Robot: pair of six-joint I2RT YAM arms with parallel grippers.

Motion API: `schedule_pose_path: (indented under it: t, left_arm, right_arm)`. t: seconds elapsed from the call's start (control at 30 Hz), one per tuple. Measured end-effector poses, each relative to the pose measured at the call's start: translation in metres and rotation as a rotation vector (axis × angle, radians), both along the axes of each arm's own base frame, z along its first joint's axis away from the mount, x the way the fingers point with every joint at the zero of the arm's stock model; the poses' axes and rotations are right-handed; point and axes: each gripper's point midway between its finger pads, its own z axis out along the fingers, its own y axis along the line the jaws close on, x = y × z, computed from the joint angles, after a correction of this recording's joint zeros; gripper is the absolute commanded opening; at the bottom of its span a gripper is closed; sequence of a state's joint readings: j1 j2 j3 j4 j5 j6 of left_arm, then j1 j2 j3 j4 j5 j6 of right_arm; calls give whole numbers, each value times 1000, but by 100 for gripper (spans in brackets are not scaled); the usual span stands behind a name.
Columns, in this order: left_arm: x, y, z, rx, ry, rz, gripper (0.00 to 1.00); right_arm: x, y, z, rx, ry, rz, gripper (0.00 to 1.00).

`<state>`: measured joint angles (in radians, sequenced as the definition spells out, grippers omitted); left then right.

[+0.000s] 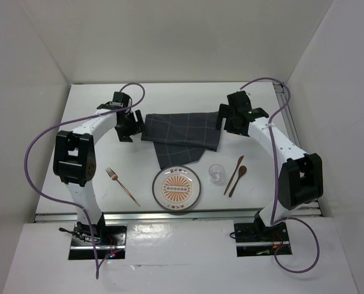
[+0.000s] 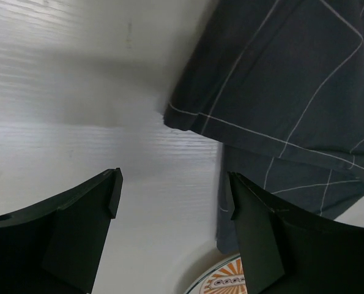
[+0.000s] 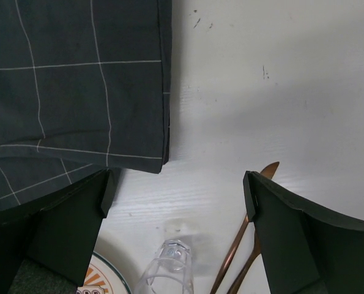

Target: Set the dinner table for one person

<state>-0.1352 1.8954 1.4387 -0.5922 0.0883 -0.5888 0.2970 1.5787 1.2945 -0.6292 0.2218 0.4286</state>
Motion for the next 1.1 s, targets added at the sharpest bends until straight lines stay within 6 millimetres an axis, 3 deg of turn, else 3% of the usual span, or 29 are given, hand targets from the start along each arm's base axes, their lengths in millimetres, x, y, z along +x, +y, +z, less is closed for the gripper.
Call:
schedule_pose_path:
  t: [0.13,0.4,0.53,0.7,0.73,0.77,0.93,1.07,1.1]
  left_arm:
    - [5,-16,-18,-65,33,-18,86]
    - [22,-24,-37,-94,51,-28,80]
    - [33,-27,-38,-103,34,-30,67]
    - [39,-22,-41,-77,31,-7,28]
    - [39,-21,-41,-72,33,0,10]
    - [39,-21,-41,-70,32,6,1]
    - [45,-17,-25,-42,21,-6,0]
    - [61,-19,5,-47,-33,-20,0]
    - [64,-20,12,-49,-47,-22,0]
  right_arm:
    - [-1,5,0,18,7,24,99]
    - [-6,23,-1,47,19,97,99]
    - [-7,44,1,54,19,154,99]
    - [-11,81,2,54,17,243,99]
    - [-13,87,2,53,16,261,98]
    - [-17,99,2,51,15,293,98]
    - [-33,154,-3,41,-3,465,92]
    - [-50,206,-19,5,-5,605,80]
    - [-56,219,-24,-2,-7,639,72]
